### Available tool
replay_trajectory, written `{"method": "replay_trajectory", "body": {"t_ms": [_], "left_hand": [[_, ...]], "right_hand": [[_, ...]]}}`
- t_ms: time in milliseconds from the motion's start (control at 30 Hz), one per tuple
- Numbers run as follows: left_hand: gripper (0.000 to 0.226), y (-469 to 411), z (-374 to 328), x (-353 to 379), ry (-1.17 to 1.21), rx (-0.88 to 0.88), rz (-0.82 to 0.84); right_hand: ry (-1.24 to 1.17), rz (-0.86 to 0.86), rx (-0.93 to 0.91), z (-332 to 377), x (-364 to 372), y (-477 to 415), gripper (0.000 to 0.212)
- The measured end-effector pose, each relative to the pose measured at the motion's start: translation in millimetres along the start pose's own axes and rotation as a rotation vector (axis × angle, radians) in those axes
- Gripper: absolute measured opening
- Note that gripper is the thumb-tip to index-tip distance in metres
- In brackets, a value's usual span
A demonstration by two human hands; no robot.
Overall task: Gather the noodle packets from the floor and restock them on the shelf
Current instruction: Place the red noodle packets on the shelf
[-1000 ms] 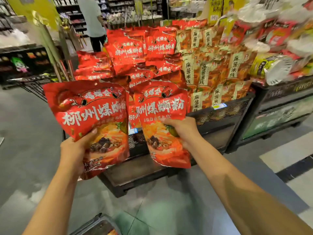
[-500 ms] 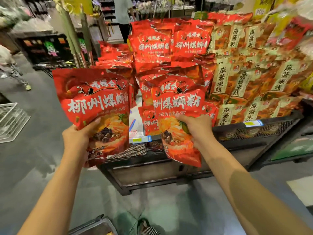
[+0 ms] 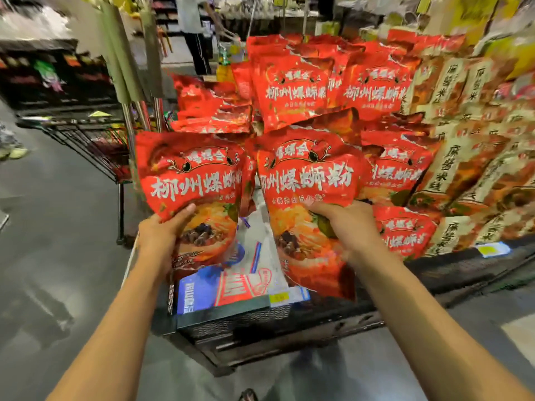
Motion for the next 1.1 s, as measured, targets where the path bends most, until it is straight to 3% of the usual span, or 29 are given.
{"method": "replay_trajectory", "body": {"t_ms": [400,500,533,633,700,900,1100], "left_hand": [[0.011,-121.1,70.3,52.7,0.015,-0.183,0.22],[0.036,-141.2,93.0,63.6,-0.016,-0.178,0.23],[0.04,-146.6,104.4,64.8,-0.05,-0.173,0.232],[0.019,-150.4,112.8,54.2,-0.144,-0.15,0.137],[0.019,-155.8,105.8,48.9,-0.192,-0.116,0.107],[0.05,-177.1,103.5,47.8,-0.504,-0.132,0.366],[0.028,-178.8,108.2,48.7,-0.334,-0.146,0.288]], "right_hand": [[0.034,0.046,0.004,-8.4,39.0,-43.1,0.038],[0.034,0.053,0.005,-21.7,36.3,-50.9,0.037],[0.034,0.052,0.01,-27.1,35.6,-52.9,0.039],[0.072,0.047,0.025,-38.8,35.5,-58.1,0.043],[0.094,0.053,0.033,-41.9,38.4,-60.6,0.037],[0.103,0.116,0.024,-44.8,59.1,-60.9,0.034],[0.11,0.122,0.028,-51.4,61.8,-59.4,0.033]]}}
Point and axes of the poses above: each hand's wrist, its own y-axis away from the middle knuckle, its own x-axis out of the palm, z = x × y, the point moved 10 cm from there along -y, towards the middle knuckle, and after that the axes turned 5 degrees about -y, right-handed, at the moved point
